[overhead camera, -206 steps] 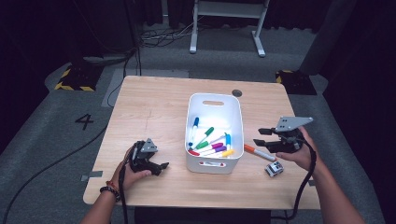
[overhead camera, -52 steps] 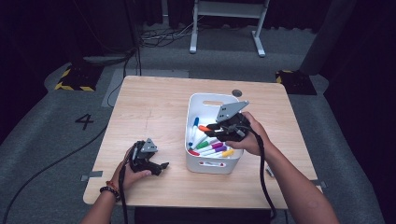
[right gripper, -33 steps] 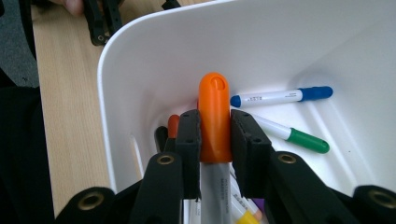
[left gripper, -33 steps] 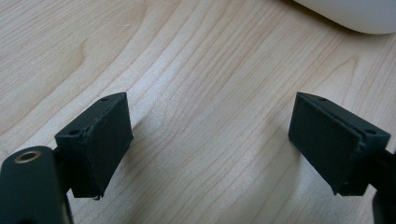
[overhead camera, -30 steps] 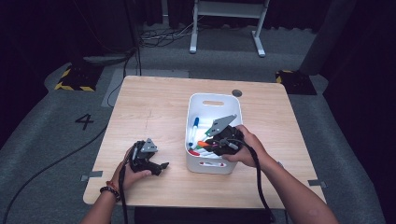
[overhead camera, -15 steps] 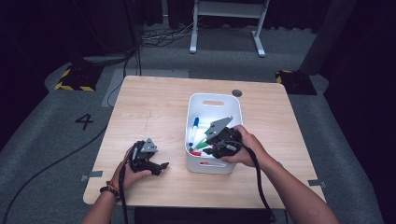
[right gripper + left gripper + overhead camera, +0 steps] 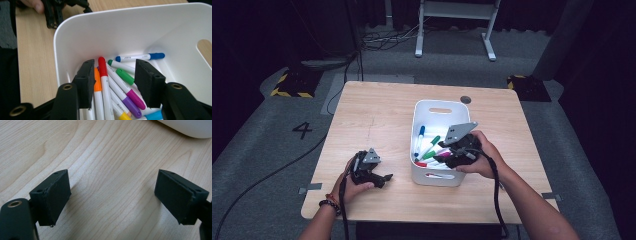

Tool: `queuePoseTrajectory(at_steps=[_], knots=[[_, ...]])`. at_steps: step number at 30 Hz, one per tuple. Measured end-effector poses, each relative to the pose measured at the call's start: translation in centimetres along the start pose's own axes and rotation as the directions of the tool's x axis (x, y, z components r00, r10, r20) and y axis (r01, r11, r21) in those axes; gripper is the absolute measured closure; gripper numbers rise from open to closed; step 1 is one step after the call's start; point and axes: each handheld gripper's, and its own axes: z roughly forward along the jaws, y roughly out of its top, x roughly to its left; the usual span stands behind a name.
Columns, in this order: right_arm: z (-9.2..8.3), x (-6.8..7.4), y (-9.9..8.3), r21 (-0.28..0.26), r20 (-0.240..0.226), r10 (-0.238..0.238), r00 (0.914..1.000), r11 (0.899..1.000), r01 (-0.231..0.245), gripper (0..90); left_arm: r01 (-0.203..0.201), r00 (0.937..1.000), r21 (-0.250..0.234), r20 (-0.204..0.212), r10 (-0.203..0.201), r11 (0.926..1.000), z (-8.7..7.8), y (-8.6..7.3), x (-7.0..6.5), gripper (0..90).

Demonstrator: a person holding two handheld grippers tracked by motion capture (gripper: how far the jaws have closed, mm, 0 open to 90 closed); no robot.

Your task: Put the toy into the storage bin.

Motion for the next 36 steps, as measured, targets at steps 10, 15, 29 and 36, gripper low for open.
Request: queuePoseTrajectory(at_steps=[10,15,29,36], knots=[[-4.7,-0.9,-2.4,-0.122,0.115,0.066,0.9911,0.991,-0.052,36.2,0.000,1.0000,0.000,0.000,0.000,1.0000,0.0,0.0,0.0,13.6],[-6.5,-1.4,-4.8,-0.149,0.153,0.117,0.9813,0.984,-0.094,35.2,-0.001,1.0000,-0.001,0.000,0.001,1.0000,0.0,0.0,0.0,13.6],[-8.6,-0.5,-14.1,-0.116,0.286,0.231,0.9300,0.972,-0.205,31.4,0.000,1.0000,0.000,0.000,0.000,1.0000,0.0,0.0,0.0,13.6],[-8.9,0.1,-19.9,-0.130,0.264,0.335,0.9043,0.941,-0.311,29.0,0.003,1.0000,0.002,-0.001,-0.003,1.0000,0.0,0.0,0.0,13.6]])
